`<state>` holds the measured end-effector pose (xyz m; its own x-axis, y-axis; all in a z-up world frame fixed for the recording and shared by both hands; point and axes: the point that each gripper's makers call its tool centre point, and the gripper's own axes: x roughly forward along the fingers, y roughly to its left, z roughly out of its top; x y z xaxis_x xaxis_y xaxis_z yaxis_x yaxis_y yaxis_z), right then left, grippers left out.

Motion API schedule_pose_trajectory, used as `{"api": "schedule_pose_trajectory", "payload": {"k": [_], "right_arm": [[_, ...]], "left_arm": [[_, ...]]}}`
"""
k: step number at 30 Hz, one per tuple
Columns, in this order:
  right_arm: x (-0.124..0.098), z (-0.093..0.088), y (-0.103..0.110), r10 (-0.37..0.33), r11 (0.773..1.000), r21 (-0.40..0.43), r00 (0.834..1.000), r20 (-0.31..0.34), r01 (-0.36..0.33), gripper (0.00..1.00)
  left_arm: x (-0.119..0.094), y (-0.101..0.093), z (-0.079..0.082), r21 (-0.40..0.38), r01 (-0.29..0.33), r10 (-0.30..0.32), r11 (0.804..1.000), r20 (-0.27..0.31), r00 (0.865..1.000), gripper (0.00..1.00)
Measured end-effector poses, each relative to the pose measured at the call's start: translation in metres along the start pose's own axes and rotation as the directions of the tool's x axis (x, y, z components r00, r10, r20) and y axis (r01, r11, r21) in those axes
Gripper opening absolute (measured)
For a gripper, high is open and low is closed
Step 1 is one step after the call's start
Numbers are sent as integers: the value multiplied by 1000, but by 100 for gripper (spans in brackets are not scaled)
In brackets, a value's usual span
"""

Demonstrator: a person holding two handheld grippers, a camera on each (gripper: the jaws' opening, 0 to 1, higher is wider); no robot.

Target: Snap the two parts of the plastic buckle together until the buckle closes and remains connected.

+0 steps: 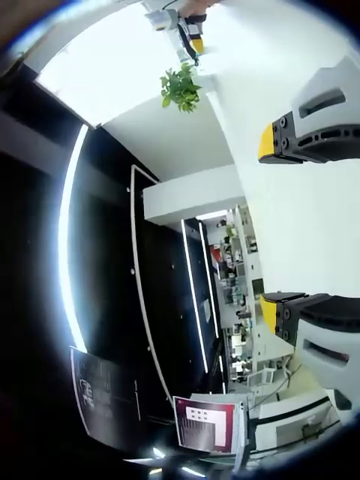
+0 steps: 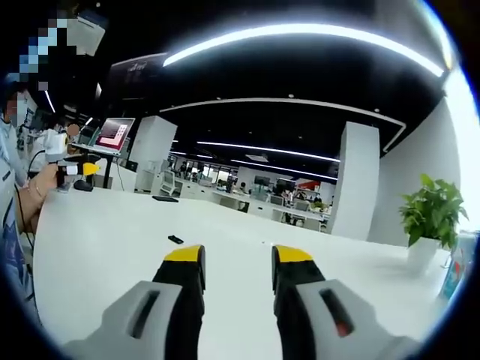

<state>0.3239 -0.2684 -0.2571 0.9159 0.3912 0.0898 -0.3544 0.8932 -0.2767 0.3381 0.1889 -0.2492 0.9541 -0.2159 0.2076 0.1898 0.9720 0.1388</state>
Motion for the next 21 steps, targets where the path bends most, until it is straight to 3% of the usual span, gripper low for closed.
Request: {"api": "schedule_pose_trajectory", "payload": {"k": [12,16,21], "right_arm": [[-3,-10,-13,-55,998,14,998,1,55,33],[-4,-16,-16,-78,997,11,997,-27,79,33],[-5,-13,-14,-76,997,-2,997,-12,76,33]], "left_arm": [[5,1,-20,-9,-1,1,1000,-28,1000,69],[5,0,-22,8,-2,2,1000,-31,1000,69],[5,-4,-21,17,9,-9,1000,-26,1000,69]]}}
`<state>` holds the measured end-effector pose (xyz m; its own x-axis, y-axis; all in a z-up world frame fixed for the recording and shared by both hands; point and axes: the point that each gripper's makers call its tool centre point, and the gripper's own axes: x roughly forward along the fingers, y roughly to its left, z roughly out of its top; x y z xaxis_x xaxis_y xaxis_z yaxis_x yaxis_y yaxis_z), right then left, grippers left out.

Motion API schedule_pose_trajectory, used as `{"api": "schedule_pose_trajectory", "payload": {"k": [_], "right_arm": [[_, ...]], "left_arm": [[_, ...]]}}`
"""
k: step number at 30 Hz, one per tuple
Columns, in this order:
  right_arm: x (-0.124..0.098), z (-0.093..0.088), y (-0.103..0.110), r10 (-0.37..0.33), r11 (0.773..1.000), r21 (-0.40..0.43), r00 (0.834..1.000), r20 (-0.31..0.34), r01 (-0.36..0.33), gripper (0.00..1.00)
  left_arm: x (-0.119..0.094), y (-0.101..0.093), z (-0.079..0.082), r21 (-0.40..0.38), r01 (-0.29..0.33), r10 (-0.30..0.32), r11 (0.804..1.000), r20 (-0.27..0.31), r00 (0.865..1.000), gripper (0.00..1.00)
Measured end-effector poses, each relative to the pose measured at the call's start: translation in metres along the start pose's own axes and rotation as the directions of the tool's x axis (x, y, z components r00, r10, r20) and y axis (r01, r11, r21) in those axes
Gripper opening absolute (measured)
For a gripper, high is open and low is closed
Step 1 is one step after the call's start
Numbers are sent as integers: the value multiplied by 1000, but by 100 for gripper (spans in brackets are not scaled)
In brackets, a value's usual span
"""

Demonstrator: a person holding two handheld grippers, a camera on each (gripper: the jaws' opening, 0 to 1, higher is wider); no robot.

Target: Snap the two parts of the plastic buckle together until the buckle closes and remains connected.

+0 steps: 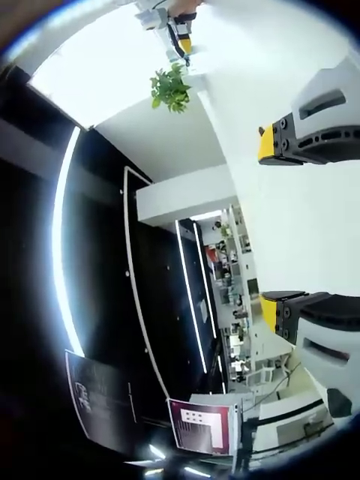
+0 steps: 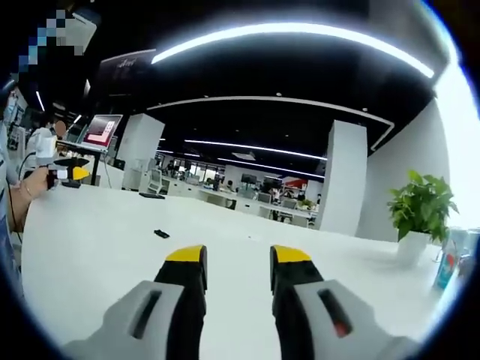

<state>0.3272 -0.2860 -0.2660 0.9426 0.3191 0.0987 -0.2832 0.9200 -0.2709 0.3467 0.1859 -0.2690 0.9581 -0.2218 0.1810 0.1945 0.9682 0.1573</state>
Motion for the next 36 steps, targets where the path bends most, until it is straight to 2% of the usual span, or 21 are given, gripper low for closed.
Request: {"api": "schedule_pose_trajectory", "payload": {"k": [5,11,27,36], "right_arm": [[-1,-1,-4,-15,1000,14,1000,7,14,31],[-1,-4,-8,-33,999,19,999,-2,33,30],[3,-13,-13,-62,998,13,997,-37,62,25],[3,-13,-20,-103,995,13,994,-28,103,24]], "left_arm": [[0,-1,3,0,5,-5,1000,24,1000,69],[0,2,2,-24,1,0,1000,28,1000,69],[5,2,-9,-10,2,-2,1000,-10,1000,69],[9,-1,-14,2,5,-5,1000,-29,1000,68]]}}
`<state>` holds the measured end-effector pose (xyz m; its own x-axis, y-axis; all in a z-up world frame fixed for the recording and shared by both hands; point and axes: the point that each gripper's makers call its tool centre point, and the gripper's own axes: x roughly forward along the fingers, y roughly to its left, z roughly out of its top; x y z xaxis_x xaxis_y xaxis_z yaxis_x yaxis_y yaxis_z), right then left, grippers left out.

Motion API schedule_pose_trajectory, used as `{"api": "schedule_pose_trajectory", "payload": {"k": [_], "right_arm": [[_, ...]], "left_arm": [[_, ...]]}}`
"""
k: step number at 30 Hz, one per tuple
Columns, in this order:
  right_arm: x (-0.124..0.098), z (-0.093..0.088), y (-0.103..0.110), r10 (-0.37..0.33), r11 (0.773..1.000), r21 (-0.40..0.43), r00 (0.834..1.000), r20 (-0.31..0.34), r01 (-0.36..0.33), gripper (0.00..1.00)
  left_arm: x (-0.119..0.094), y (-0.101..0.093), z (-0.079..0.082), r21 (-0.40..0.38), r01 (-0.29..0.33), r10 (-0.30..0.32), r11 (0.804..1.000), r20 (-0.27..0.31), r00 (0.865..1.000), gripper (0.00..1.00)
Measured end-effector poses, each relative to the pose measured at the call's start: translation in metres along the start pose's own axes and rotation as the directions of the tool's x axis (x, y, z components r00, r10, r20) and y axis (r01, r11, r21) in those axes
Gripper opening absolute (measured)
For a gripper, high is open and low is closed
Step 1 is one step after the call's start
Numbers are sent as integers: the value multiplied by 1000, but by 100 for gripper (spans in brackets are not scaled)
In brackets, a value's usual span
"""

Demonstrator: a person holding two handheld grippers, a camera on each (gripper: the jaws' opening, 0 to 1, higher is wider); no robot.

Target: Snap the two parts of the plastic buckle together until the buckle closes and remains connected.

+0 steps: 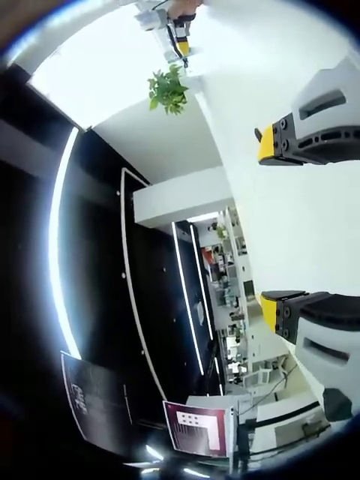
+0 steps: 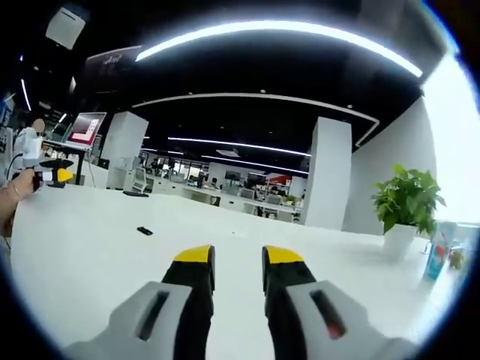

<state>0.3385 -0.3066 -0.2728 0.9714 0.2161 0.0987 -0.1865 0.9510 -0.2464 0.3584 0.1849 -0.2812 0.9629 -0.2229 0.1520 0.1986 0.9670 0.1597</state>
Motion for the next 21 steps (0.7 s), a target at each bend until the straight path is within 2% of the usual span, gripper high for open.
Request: {"api": "schedule_pose_trajectory", "payload": {"k": [4,7,11,18,21], "right_arm": [[3,0,4,8,1000,-14,1000,-2,-8,24],[5,1,6,26,1000,14,1000,1,-26,24],[3,-2,5,7,1000,-10,1000,-18,-7,24],[0,4,5,-3,1000,-20,1000,-5,3,24],[-4,11,8,3,1000,-22,1000,26,-2,25]], "left_arm": [[0,0,-2,6,-6,6,1000,-8,1000,68],[0,2,-2,-2,-5,5,1000,-13,1000,69],[-2,1,1,-4,-4,4,1000,2,1000,69],[-4,-1,3,-1,10,-10,1000,1,1000,69],[-5,-3,5,-2,17,-17,1000,9,1000,69]]}}
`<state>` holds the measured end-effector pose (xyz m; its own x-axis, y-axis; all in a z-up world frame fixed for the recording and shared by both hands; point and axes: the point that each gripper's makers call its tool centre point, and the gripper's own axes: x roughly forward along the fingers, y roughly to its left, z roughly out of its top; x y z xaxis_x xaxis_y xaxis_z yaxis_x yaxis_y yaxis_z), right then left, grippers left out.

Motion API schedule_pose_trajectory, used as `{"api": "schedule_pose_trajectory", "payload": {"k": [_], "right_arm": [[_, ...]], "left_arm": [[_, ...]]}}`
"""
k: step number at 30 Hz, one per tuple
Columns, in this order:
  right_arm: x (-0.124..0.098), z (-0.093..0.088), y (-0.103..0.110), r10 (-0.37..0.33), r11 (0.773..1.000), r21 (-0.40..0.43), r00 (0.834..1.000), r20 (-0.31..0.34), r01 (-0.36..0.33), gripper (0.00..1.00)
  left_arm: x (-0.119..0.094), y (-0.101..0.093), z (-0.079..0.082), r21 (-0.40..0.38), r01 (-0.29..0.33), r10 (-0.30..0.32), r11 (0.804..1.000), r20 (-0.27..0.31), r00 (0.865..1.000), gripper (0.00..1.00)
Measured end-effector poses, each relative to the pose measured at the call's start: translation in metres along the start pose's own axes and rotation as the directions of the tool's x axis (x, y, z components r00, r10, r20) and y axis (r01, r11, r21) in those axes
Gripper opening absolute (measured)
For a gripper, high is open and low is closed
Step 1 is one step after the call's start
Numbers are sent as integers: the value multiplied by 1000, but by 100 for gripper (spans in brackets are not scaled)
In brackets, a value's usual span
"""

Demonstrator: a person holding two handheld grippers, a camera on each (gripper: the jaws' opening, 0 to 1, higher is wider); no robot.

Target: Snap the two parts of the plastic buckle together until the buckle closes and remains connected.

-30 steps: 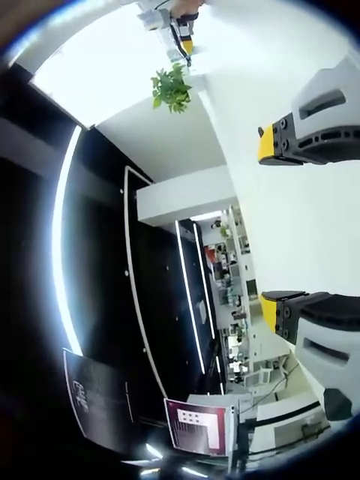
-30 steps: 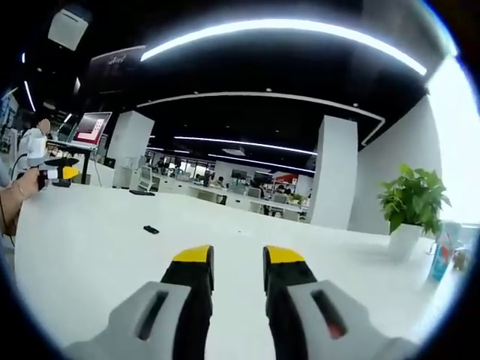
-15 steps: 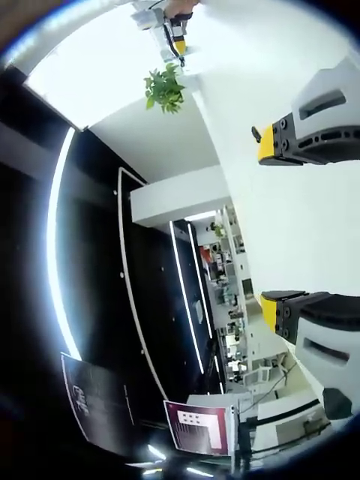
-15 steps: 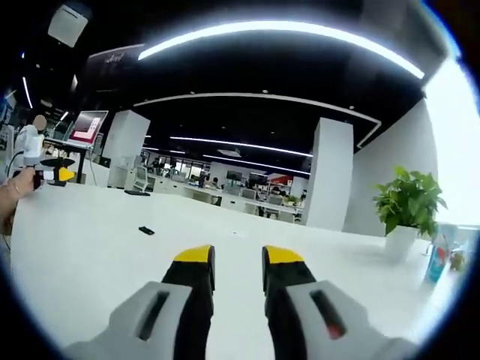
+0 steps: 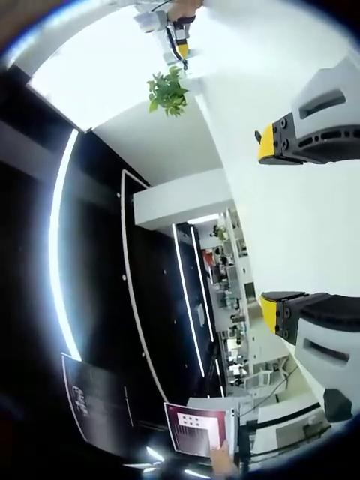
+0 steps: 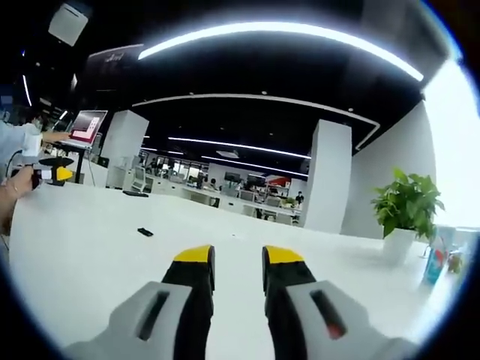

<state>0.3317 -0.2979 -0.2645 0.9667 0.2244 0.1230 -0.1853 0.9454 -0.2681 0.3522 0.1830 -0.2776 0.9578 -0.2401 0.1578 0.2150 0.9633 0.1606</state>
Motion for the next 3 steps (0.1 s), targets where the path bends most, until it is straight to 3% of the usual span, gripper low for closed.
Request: {"api": "schedule_pose_trajectory", "payload": {"k": [3], "right_arm": [[-4,3,1,-2,1000,-10,1000,11,2,25]], "left_arm": [[-1,-1,1,7,2,-2,1000,2,1000,69]]}}
